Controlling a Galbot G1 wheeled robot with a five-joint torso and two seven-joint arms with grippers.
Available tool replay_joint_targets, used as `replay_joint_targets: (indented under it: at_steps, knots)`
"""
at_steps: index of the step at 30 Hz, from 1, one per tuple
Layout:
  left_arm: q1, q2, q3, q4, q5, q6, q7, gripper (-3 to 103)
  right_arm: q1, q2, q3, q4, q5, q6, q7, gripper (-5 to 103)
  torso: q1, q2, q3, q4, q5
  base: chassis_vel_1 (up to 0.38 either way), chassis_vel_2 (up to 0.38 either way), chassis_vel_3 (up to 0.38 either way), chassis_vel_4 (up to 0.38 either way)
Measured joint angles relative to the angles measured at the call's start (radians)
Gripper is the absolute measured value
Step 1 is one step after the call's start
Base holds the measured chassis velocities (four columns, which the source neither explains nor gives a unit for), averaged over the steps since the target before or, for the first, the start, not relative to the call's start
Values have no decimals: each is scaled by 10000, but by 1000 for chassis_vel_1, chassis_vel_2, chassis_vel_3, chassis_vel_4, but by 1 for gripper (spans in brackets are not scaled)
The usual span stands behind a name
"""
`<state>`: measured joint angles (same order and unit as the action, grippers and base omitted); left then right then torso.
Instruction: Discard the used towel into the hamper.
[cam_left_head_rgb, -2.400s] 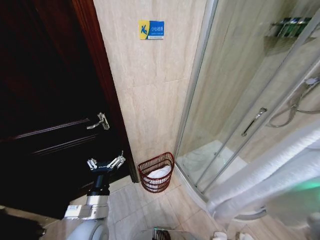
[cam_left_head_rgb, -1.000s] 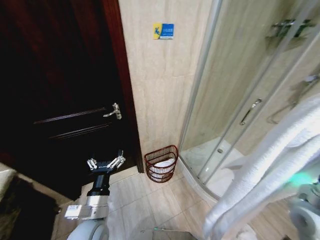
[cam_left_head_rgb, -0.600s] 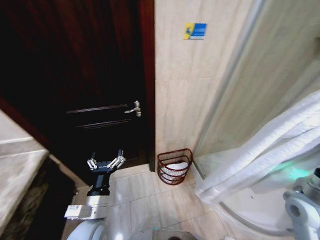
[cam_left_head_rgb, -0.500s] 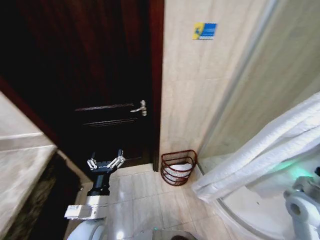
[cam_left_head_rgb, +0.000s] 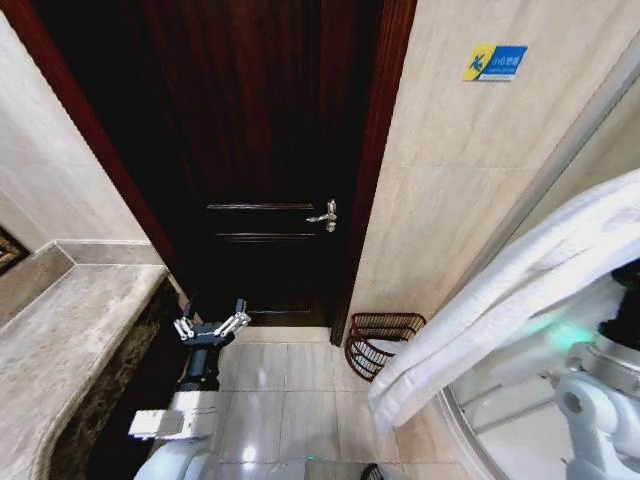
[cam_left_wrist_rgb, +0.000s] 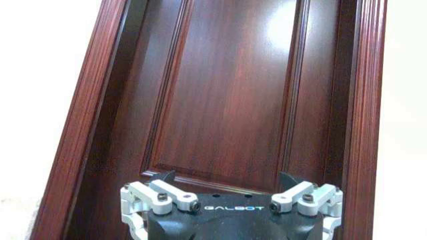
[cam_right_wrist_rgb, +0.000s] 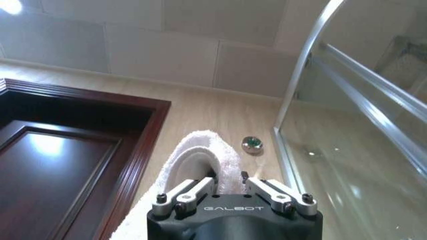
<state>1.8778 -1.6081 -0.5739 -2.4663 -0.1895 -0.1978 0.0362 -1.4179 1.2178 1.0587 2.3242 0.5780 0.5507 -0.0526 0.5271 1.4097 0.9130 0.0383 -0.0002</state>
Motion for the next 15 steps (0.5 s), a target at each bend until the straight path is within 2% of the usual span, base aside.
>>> replay_joint_targets:
  at_steps: [9, 15]
  knots:
    - [0, 0, 0, 0, 0, 0, 0, 100, 42, 64, -213, 241, -102, -153, -61, 8, -3, 1, -2, -1, 1, 0, 0, 0, 0]
    - [0, 0, 0, -1, 0, 0, 0, 100, 45, 43, -200, 289, -102, -153, -68, 8, -3, 1, -1, 0, 1, -87, 70, 88, -80]
